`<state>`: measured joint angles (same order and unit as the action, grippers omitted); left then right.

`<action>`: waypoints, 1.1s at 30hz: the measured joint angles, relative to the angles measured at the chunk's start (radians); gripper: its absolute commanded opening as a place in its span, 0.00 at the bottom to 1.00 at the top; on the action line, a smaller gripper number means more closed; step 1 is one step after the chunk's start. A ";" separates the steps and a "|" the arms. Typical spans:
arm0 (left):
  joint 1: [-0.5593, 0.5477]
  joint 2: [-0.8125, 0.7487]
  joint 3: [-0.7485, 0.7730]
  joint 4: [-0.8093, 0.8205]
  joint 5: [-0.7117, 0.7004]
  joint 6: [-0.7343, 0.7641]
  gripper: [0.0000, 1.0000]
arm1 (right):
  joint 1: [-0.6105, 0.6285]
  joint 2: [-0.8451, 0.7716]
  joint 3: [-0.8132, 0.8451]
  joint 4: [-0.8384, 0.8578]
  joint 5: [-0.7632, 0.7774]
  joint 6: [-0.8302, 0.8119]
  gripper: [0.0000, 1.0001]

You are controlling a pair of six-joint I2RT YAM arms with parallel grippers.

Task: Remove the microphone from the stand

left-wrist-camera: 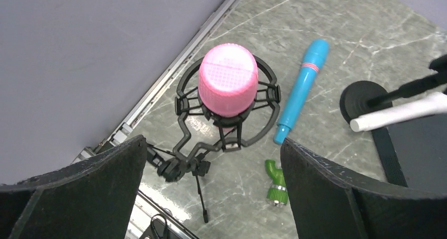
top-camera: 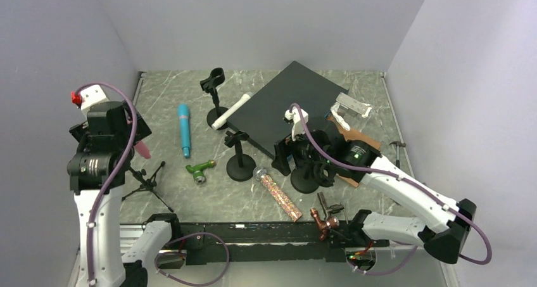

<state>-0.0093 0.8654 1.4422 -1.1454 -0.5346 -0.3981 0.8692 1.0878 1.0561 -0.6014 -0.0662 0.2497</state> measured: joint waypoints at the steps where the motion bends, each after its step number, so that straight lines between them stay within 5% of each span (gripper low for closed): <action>1: 0.027 0.010 -0.014 0.020 0.014 0.002 0.98 | 0.000 -0.014 0.005 -0.003 -0.004 -0.003 0.91; 8: 0.084 0.078 -0.042 0.109 0.055 0.009 0.89 | 0.000 -0.054 0.045 -0.013 -0.016 -0.035 0.99; 12: 0.101 0.099 -0.042 0.145 0.069 0.007 0.74 | 0.000 -0.083 0.045 -0.019 -0.016 -0.050 1.00; 23: 0.114 0.090 -0.082 0.141 0.067 -0.034 0.73 | 0.000 -0.153 0.045 -0.004 0.021 -0.079 1.00; 33: 0.125 0.088 -0.087 0.135 0.086 -0.015 0.26 | -0.001 -0.154 0.045 -0.001 0.041 -0.090 1.00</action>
<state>0.1154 0.9531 1.3548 -1.0103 -0.4484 -0.4129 0.8680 0.9340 1.1007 -0.6022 -0.0250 0.1593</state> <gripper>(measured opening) 0.381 0.994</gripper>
